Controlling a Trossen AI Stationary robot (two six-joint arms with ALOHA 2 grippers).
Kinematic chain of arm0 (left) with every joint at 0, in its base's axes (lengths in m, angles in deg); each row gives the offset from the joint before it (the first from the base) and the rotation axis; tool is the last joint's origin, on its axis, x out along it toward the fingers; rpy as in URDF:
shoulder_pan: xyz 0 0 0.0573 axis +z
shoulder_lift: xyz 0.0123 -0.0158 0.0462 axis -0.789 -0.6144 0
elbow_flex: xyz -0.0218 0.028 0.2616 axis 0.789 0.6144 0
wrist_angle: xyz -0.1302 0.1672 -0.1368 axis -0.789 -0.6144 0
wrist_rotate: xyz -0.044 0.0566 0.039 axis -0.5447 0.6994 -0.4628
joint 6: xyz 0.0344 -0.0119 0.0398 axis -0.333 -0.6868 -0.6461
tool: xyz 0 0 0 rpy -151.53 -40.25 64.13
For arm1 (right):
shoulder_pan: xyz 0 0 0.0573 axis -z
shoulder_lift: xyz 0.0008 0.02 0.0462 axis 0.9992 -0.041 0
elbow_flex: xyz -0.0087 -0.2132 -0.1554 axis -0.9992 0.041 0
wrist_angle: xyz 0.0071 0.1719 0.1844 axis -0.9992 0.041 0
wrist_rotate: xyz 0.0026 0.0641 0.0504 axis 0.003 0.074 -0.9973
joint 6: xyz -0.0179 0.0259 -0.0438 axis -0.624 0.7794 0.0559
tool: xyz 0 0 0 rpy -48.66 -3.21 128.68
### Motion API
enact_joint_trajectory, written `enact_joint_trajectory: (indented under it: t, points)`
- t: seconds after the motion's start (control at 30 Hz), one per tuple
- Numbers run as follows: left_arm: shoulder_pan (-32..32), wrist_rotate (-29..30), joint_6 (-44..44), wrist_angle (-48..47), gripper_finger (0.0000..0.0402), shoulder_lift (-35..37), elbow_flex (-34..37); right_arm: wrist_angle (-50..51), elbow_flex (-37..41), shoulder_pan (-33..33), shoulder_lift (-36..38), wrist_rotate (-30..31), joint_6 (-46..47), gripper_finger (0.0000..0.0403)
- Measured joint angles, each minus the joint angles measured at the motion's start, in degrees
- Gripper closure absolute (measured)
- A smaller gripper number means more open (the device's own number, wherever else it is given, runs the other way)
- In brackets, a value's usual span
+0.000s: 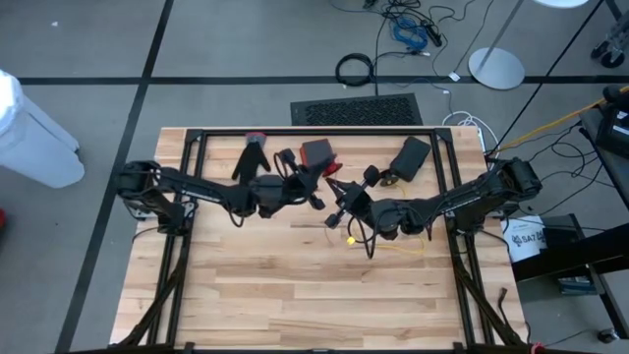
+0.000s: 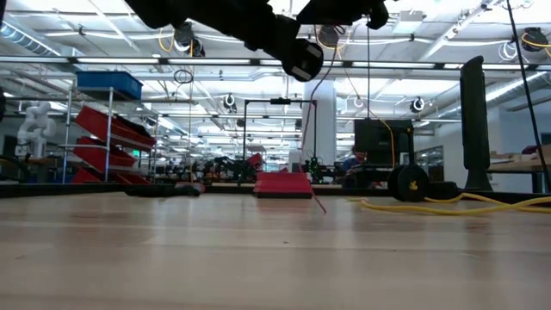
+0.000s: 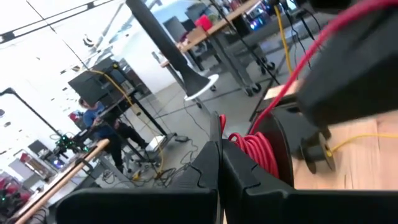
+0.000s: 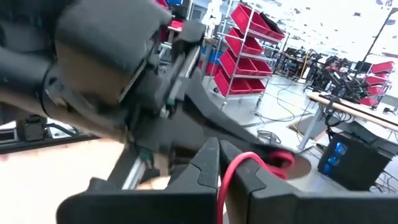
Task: Coil cords
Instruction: Coil the red wire onto the spool
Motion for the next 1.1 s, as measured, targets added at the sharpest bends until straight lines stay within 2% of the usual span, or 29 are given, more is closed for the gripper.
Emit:
enact_joint_trajectory:
  t: [0.63, 1.1]
  points:
    - [0.0, -2.0, 3.26, 6.12, 0.0401, -0.94, 0.03, 1.84, -0.01, 0.22, -2.56, -1.89, 4.35, 0.0403]
    - [0.37, -2.12, 6.67, 7.37, 0.0401, -0.94, 0.03, 1.55, 0.0, 0.23, -3.58, -1.8, 2.63, 0.0403]
